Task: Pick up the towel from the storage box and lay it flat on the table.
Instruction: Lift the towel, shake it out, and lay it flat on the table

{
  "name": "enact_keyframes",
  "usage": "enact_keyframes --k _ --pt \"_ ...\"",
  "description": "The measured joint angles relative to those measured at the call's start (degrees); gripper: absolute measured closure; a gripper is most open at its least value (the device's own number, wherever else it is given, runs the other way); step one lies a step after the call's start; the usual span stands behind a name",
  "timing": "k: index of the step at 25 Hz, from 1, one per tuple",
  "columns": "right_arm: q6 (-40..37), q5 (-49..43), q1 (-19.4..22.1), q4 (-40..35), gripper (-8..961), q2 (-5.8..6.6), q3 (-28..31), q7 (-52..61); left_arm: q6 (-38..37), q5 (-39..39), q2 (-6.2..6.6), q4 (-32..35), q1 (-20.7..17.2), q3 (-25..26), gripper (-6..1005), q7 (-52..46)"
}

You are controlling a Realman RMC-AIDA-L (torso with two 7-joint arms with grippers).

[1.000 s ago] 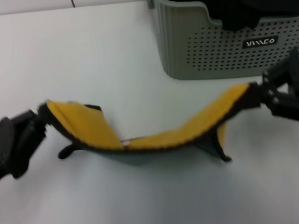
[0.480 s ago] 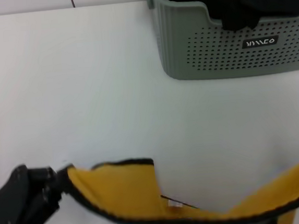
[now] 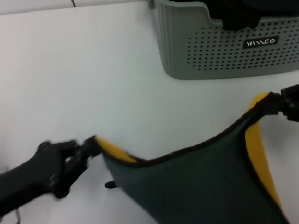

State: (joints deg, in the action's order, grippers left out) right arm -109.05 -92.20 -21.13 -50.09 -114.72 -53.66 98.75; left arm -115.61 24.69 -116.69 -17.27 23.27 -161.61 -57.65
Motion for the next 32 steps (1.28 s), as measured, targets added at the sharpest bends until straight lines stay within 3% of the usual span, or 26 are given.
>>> enact_keyframes --k 1,3,6,10,15,21,28,32 --pt "1.34 -0.14 0.18 0.2 933 0.01 0.01 -0.36 1.18 1.03 -1.58 -2.48 1.47 -0.04 978 -0.59" --pt "4.53 -0.64 0.46 0.34 933 -0.18 -0.04 -0.93 3.76 2.55 -2.83 -3.94 3.22 -0.15 978 -0.79" --pt "8.01 -1.17 0.57 0.44 933 -0.51 -0.44 -1.82 10.01 6.04 -2.91 -1.06 5.07 -0.25 977 -0.51" --pt "7.27 -1.18 0.8 0.16 933 -0.62 -0.6 -3.57 11.22 7.42 -2.88 -0.65 6.08 -0.76 975 -0.46" --pt "-0.23 -0.64 0.57 -1.2 932 -0.17 0.72 -3.7 1.81 6.64 -1.09 -0.88 5.0 -1.42 974 -0.76" --pt "-4.88 -0.55 -0.89 -1.25 932 2.37 3.8 -1.13 -1.18 10.23 2.43 2.56 0.58 -1.34 972 -0.49" --pt "-8.72 -1.03 -6.68 -0.74 932 5.55 4.25 3.4 -1.31 11.99 3.53 4.96 0.33 -1.42 970 -0.09" --pt "-9.19 -2.67 -9.6 -0.81 932 6.04 4.01 5.45 -1.33 11.96 3.89 6.7 0.72 -1.43 969 0.98"
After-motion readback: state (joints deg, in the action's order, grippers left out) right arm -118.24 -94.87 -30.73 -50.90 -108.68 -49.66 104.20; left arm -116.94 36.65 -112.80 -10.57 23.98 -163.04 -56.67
